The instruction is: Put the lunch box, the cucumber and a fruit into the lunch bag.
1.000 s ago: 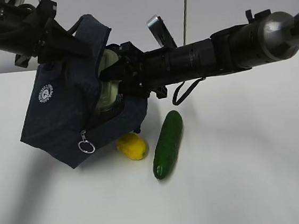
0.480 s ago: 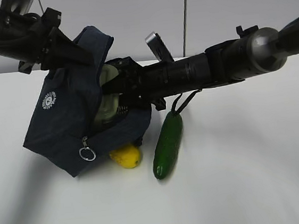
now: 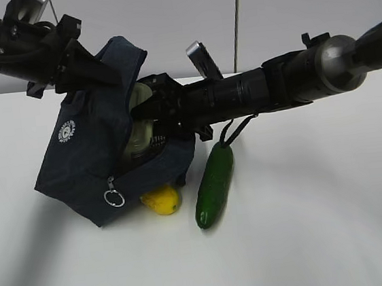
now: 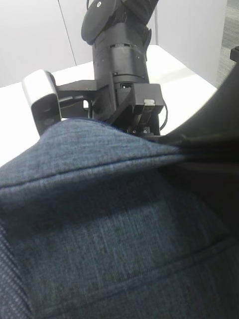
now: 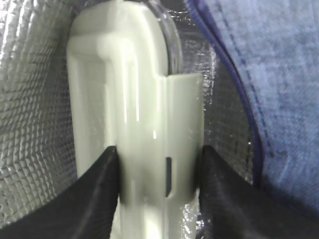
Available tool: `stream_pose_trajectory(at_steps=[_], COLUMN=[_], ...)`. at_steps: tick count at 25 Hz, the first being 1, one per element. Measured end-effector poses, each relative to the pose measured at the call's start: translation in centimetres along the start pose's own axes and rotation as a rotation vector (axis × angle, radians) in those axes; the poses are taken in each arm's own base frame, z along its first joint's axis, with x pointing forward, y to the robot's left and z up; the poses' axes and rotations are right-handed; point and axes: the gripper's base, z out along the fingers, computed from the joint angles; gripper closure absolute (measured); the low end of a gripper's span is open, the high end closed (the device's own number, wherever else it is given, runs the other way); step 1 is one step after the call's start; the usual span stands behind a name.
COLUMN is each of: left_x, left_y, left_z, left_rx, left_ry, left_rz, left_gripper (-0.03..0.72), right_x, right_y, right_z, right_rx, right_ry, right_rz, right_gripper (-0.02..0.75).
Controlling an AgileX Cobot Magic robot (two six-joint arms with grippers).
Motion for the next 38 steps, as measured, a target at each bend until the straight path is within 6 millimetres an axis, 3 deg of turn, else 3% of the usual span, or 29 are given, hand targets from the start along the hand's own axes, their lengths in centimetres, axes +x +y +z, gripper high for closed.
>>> stream_pose_trajectory(at_steps=[38], left_x=[-0.02], left_y=[-0.01], left_z=[0.06], left_rx=[0.009], left_ry=[-0.002], left_rz=[-0.008], left_gripper=[0.694], right_x=[0.32], right_y=[-0.21], right_z=[0.0], right_rx=[0.035], right_ry=[0.046], right_rz=[0.019], right_gripper=[0.32])
